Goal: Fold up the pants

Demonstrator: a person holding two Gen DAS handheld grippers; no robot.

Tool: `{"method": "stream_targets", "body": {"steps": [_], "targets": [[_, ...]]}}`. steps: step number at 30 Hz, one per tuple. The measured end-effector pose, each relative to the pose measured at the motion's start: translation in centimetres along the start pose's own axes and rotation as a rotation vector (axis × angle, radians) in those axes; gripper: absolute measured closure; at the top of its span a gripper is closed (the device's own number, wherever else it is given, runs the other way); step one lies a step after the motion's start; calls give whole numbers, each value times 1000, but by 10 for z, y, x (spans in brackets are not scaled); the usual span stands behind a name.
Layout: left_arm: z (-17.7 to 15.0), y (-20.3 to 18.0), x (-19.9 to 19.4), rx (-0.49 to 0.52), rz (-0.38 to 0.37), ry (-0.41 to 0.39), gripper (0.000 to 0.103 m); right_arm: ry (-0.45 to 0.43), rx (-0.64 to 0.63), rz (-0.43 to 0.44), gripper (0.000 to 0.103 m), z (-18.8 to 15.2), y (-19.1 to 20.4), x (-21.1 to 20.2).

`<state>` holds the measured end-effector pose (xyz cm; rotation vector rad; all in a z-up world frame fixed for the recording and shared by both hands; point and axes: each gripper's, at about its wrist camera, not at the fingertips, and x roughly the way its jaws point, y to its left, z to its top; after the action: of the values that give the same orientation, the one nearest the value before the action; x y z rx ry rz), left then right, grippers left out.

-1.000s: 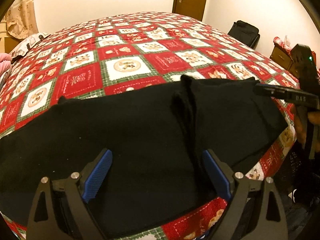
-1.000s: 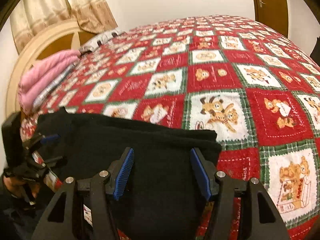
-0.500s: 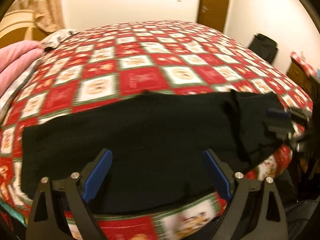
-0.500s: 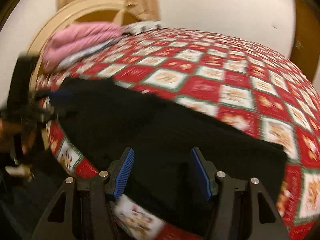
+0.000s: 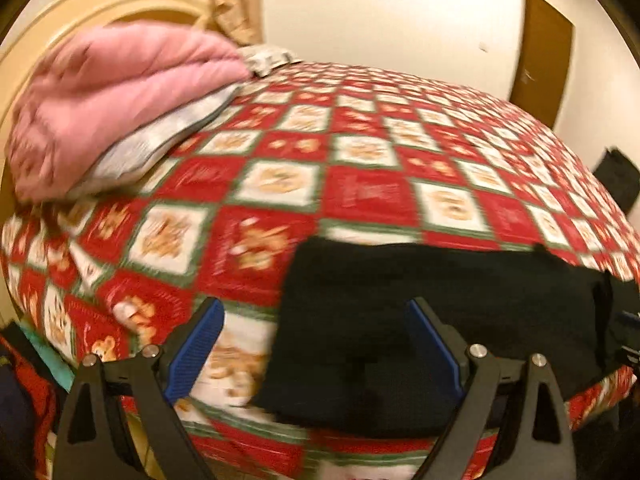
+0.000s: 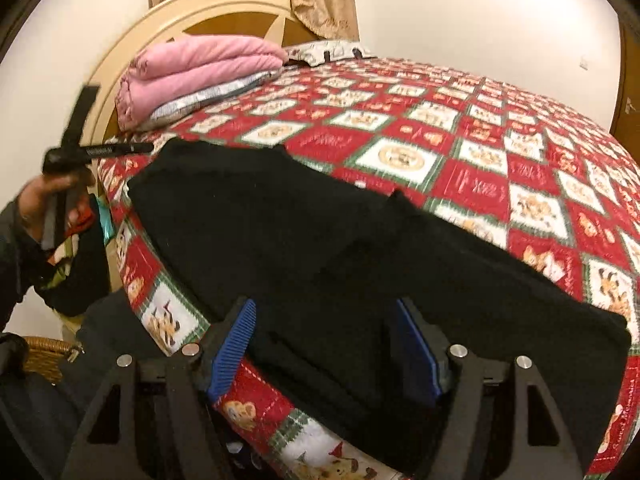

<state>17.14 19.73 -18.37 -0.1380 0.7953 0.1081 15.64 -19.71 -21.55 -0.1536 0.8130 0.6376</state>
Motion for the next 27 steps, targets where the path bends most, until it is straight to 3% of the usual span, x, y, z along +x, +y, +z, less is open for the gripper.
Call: {"method": "stream_targets", "body": {"steps": [6, 11, 15, 17, 18, 23, 26, 27], "targets": [[-17, 25, 25, -137, -119, 46, 11, 33, -23, -13, 31, -8, 9, 7], [-22, 13, 34, -114, -160, 62, 31, 40, -24, -11, 31, -12, 12, 12], [-25, 11, 33, -95, -158, 55, 33, 40, -18, -10, 31, -12, 12, 12], [-25, 11, 31, -106, -187, 70, 47, 40, -18, -12, 31, -13, 13, 12], [-24, 9, 28, -104, -191, 82, 49, 39, -18, -13, 31, -13, 13, 11], [-23, -1, 24, -62, -144, 96, 53, 37, -12, -12, 31, -14, 11, 11], [-22, -3, 18, -40, -131, 97, 69, 33, -12, -14, 31, -14, 11, 11], [-19, -4, 14, -40, -145, 99, 85, 32, -10, -15, 31, -14, 11, 10]]}}
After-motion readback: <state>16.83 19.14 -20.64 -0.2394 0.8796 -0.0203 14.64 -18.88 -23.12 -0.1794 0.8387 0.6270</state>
